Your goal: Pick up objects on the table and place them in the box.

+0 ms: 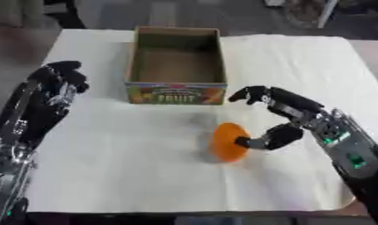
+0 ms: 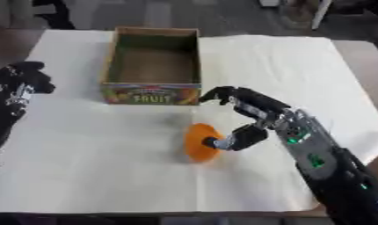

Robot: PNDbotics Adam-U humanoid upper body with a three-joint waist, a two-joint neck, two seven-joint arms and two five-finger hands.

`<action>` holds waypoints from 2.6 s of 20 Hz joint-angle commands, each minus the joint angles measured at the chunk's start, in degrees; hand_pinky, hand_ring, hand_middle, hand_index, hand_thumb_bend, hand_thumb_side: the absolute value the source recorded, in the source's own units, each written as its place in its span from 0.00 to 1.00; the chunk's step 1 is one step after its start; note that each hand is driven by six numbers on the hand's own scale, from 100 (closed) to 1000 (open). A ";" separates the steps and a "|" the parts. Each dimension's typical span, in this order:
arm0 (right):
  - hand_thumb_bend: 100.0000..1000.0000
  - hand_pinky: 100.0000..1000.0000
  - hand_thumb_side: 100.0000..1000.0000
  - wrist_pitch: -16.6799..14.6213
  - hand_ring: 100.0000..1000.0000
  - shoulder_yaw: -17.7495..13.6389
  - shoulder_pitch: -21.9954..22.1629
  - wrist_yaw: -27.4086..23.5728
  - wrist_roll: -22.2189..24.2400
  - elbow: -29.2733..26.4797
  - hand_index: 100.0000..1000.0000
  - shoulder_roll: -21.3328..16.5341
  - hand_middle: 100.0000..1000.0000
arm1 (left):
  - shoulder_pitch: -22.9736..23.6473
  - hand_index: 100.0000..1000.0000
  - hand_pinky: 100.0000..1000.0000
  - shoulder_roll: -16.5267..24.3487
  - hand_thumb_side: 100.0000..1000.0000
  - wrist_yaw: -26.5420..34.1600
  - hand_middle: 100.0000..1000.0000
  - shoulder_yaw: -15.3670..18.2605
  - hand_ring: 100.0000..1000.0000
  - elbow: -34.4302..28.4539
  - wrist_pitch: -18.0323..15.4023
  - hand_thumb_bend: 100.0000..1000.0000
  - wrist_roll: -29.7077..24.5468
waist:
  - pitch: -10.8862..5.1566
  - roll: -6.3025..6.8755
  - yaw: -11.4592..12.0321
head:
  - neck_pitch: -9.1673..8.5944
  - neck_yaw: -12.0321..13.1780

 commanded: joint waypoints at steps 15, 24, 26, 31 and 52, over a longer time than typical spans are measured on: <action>0.36 0.71 0.24 -4.39 0.81 1.98 -0.83 10.62 -0.14 4.36 0.84 1.96 0.75 | -0.53 0.75 0.67 0.73 0.45 0.19 0.53 -0.02 0.58 -1.13 -0.17 0.01 -0.24 | -0.92 0.16 0.35 | 0.32 -0.38; 0.00 0.46 0.11 -2.06 0.49 1.51 0.03 12.32 -12.00 2.82 0.55 1.21 0.40 | -0.52 0.74 0.67 0.74 0.45 0.14 0.53 -0.01 0.58 -1.04 -0.14 0.01 -0.24 | -0.91 0.02 0.49 | 0.32 -0.39; 0.00 0.46 0.11 -0.76 0.49 1.15 -0.19 10.20 -14.11 1.88 0.54 0.92 0.40 | -0.50 0.74 0.67 0.75 0.45 0.14 0.53 0.00 0.58 -1.00 -0.13 0.01 -0.23 | -0.97 -0.03 0.48 | 0.32 -0.41; 0.00 0.46 0.09 2.67 0.48 -0.46 -2.72 4.85 -16.02 -3.37 0.53 -1.29 0.39 | -0.49 0.74 0.67 0.85 0.45 0.23 0.53 0.03 0.58 -1.06 -0.17 0.02 -0.20 | -1.14 -0.17 0.56 | 0.32 -0.22; 0.00 0.48 0.10 6.41 0.50 -4.68 -23.66 3.50 -18.13 15.89 0.54 -2.07 0.40 | -4.26 0.74 0.67 -0.38 0.44 1.55 0.53 -1.78 0.58 -1.78 -0.09 0.02 -1.96 | 0.22 -0.33 7.47 | 0.16 -4.17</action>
